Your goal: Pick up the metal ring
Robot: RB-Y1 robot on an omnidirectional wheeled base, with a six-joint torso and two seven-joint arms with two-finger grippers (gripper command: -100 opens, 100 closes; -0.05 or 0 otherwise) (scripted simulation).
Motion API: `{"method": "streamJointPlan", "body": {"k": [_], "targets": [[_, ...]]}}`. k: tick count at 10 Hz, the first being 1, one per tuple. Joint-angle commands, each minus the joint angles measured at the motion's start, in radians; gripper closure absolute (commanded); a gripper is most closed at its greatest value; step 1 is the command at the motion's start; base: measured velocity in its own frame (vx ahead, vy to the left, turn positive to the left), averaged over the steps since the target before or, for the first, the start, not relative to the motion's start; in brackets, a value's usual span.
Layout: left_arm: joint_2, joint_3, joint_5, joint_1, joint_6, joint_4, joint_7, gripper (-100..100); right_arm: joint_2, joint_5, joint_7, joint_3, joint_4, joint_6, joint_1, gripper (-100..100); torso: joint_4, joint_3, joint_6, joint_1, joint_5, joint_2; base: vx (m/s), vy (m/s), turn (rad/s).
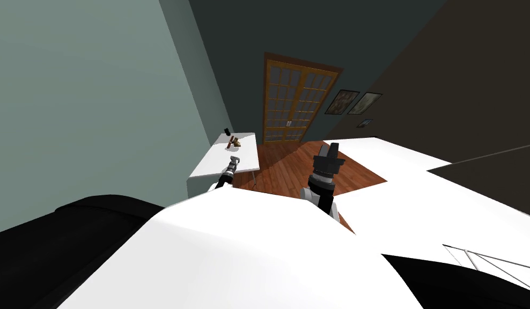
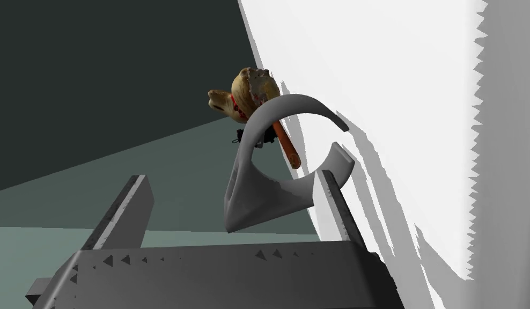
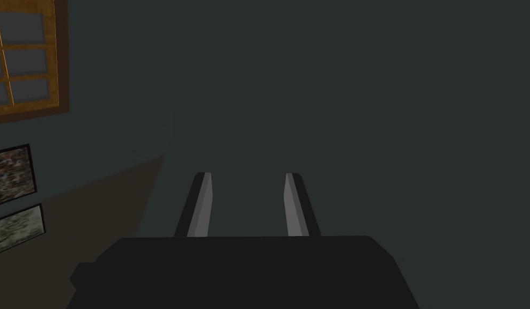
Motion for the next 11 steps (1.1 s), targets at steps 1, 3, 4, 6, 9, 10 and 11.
{"method": "streamJointPlan", "body": {"k": [1,3,4,6,9,10,11], "targets": [[0.0,0.022,0.001,0.01,0.024,-0.019,-0.014,-100,0.0,0.0,0.0,0.0,0.0,0.0,0.0,0,0.0,0.0,0.0,0.0,0.0,0.0,-0.022,-0.22,0.005],[0.001,0.068,0.007,0.04,0.079,-0.065,-0.041,-100,0.0,0.0,0.0,0.0,0.0,0.0,0.0,0,-0.001,-0.002,0.0,-0.003,-0.001,-0.004,0.011,-0.262,-0.011],[0.002,0.085,0.01,0.051,0.102,-0.083,-0.051,-100,0.0,0.0,0.0,0.0,0.0,0.0,0.0,0,-0.001,-0.002,0.0,-0.003,-0.001,-0.003,-0.026,-0.239,-0.003],[0.005,0.122,0.019,0.076,0.154,-0.122,-0.073,-100,0.0,0.0,0.0,0.0,0.0,0.0,0.0,0,-0.001,-0.002,0.0,0.0,0.0,-0.003,0.018,-0.2,0.001],[0.011,0.161,0.032,0.104,0.216,-0.163,-0.095,-100,0.0,0.0,0.0,0.0,0.0,0.0,0.0,0,-0.001,-0.004,0.0,0.002,0.0,-0.007,0.047,-0.167,0.008],[0.015,0.181,0.039,0.118,0.251,-0.184,-0.107,-100,0.0,0.0,0.0,0.0,0.0,0.0,0.0,0,-0.001,-0.004,0.0,0.006,0.001,-0.006,0.016,-0.104,0.0],[0.02,0.202,0.048,0.133,0.277,-0.205,-0.119,-100,0.0,0.0,0.0,0.0,0.0,0.0,0.0,0,-0.001,-0.003,0.0,0.007,0.001,-0.005,0.051,-0.137,0.013]]}}
